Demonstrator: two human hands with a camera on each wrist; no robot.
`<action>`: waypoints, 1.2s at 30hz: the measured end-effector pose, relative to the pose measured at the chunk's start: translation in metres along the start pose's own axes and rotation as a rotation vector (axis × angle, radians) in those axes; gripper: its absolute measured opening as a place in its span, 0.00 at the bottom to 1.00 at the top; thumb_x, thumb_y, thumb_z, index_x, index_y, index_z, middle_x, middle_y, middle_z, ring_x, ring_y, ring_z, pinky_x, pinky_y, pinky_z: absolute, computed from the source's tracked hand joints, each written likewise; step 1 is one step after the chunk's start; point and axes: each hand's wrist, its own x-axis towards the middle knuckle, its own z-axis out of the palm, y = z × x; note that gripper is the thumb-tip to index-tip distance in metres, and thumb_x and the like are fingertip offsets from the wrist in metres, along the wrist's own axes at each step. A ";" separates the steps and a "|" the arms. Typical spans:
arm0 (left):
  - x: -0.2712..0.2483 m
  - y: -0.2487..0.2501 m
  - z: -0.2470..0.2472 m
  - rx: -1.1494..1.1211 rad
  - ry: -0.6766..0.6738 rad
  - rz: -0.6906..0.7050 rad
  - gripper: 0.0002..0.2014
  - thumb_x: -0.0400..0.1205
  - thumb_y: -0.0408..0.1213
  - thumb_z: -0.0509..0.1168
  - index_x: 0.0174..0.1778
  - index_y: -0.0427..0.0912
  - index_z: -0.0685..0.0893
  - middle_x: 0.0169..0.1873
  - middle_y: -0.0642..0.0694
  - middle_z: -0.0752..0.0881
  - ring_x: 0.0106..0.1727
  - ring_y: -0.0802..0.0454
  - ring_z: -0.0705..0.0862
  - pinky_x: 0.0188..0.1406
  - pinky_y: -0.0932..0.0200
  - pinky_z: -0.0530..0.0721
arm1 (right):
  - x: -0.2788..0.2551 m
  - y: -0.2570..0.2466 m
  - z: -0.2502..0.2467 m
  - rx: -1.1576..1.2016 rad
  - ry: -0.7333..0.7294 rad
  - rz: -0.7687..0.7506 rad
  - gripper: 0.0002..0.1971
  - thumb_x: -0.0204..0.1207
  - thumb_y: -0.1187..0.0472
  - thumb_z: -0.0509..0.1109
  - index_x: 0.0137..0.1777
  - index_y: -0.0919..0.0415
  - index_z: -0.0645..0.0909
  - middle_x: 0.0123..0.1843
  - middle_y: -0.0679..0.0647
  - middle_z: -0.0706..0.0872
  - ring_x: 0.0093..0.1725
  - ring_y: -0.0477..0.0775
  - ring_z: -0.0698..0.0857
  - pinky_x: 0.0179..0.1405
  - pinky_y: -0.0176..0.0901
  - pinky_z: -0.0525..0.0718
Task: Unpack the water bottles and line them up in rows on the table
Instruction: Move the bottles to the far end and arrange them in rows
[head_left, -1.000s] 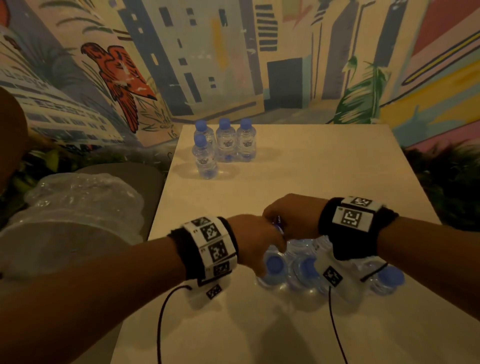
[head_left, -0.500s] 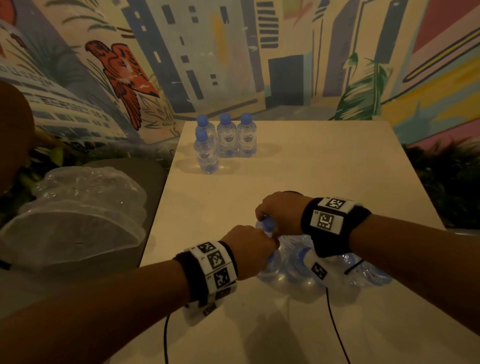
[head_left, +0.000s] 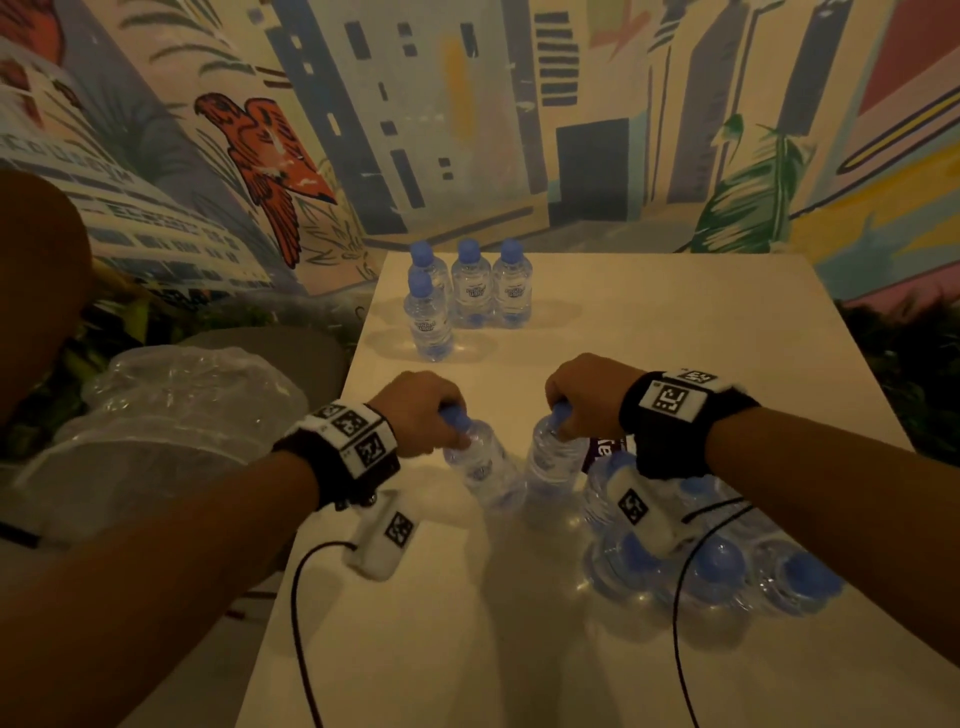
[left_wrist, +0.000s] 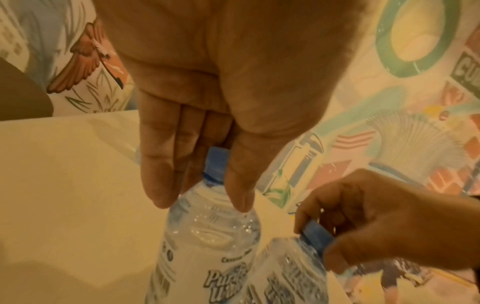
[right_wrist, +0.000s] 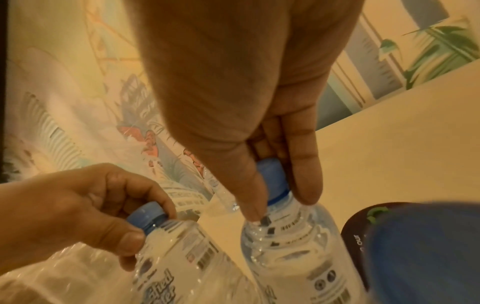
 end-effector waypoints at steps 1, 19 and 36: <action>0.006 -0.004 -0.005 -0.014 0.021 -0.007 0.17 0.72 0.43 0.76 0.53 0.37 0.87 0.49 0.38 0.89 0.45 0.42 0.88 0.48 0.47 0.89 | 0.003 0.003 -0.003 0.019 0.008 0.007 0.11 0.73 0.57 0.73 0.46 0.68 0.84 0.39 0.60 0.82 0.37 0.57 0.76 0.33 0.43 0.74; 0.143 -0.016 -0.050 0.102 0.302 -0.042 0.12 0.75 0.46 0.70 0.47 0.42 0.81 0.41 0.47 0.78 0.46 0.46 0.80 0.45 0.56 0.74 | 0.089 0.034 -0.056 0.186 0.272 0.137 0.12 0.76 0.62 0.68 0.58 0.61 0.84 0.59 0.61 0.86 0.58 0.62 0.83 0.55 0.45 0.79; 0.183 -0.022 -0.060 0.374 0.325 -0.032 0.10 0.78 0.45 0.63 0.46 0.44 0.85 0.48 0.44 0.88 0.54 0.42 0.84 0.59 0.49 0.80 | 0.153 0.031 -0.065 0.175 0.287 0.147 0.13 0.78 0.62 0.65 0.60 0.61 0.83 0.60 0.63 0.86 0.59 0.65 0.83 0.59 0.50 0.81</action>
